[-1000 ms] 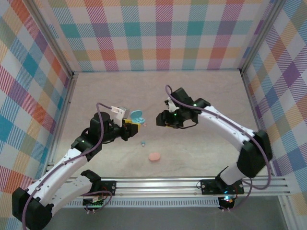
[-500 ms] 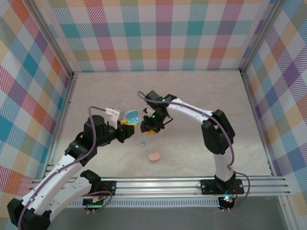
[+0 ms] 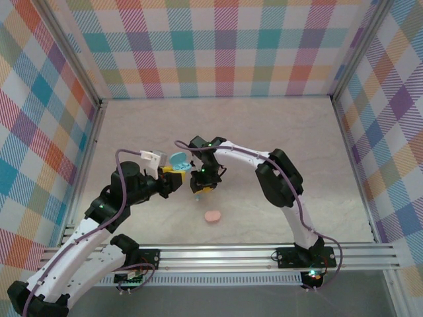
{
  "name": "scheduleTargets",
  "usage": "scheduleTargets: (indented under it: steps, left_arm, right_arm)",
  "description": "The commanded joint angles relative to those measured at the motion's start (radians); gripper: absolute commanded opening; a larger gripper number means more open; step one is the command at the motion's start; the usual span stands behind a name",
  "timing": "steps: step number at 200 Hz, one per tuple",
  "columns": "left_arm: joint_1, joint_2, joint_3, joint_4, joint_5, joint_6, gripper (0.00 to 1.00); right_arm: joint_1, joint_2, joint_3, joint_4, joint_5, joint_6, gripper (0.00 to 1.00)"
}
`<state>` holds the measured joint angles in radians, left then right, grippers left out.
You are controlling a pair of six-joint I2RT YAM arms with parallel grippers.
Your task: Insert the wireless bluetooth earbuds into the charging case
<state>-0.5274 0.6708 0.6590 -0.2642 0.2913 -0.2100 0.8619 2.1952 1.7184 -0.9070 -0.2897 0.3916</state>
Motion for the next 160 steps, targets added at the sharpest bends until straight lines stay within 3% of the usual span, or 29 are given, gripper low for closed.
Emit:
scheduleTargets:
  steps: [1,121,160]
  left_arm:
    - [0.007,-0.008,0.008,-0.006,-0.026,0.000,0.00]
    - [0.007,-0.015,-0.002,-0.003,-0.021,0.000,0.00]
    - [0.007,-0.016,0.001,-0.003,-0.020,0.000,0.00]
  right_arm:
    - [0.033,0.032,0.057,-0.082,0.079,-0.064,0.39]
    - [0.085,0.127,0.157,-0.171,0.182,-0.099,0.35]
    - [0.084,0.127,0.161,-0.187,0.204,-0.097,0.26]
